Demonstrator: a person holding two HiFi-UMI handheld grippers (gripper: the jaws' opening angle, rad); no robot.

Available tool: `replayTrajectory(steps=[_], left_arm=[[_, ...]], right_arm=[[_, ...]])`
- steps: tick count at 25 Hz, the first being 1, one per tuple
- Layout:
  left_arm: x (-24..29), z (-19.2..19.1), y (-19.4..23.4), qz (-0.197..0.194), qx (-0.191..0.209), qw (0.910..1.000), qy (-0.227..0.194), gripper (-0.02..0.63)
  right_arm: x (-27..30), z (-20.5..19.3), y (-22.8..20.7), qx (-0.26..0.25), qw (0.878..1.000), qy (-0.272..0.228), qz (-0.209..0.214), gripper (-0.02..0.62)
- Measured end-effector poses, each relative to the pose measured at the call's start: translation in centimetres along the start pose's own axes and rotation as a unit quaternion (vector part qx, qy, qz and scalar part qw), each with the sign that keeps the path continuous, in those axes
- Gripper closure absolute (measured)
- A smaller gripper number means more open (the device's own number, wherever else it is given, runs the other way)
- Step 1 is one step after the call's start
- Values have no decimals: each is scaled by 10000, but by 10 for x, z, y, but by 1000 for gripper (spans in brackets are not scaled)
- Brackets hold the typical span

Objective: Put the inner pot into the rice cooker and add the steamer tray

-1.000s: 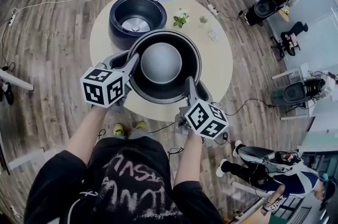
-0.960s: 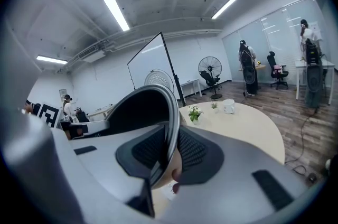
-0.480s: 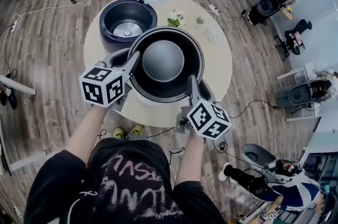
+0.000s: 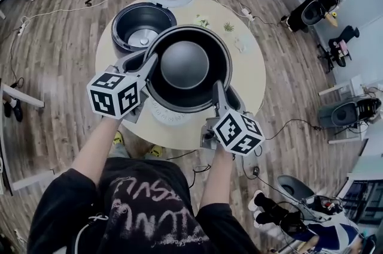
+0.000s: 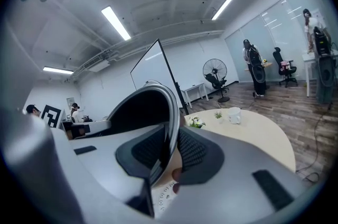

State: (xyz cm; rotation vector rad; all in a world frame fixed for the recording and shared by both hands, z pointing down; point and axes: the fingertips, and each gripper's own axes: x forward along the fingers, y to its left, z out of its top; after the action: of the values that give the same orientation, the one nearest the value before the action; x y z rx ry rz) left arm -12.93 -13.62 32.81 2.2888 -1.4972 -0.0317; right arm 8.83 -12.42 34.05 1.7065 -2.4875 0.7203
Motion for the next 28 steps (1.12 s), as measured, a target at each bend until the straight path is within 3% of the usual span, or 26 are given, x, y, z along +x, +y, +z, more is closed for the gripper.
replayTrajectory(steps=[15, 22, 28], left_arm=[[-5, 64, 111, -87, -123, 9992, -361, 534], [8, 93, 162, 108, -262, 9993, -240, 532], [21, 92, 192, 262, -482, 9984, -139, 531]], right_arm=[[90, 29, 96, -432, 9988, -180, 123, 514], [148, 44, 126, -594, 9974, 105, 388, 508], [187, 42, 135, -649, 9958, 389, 523, 508]])
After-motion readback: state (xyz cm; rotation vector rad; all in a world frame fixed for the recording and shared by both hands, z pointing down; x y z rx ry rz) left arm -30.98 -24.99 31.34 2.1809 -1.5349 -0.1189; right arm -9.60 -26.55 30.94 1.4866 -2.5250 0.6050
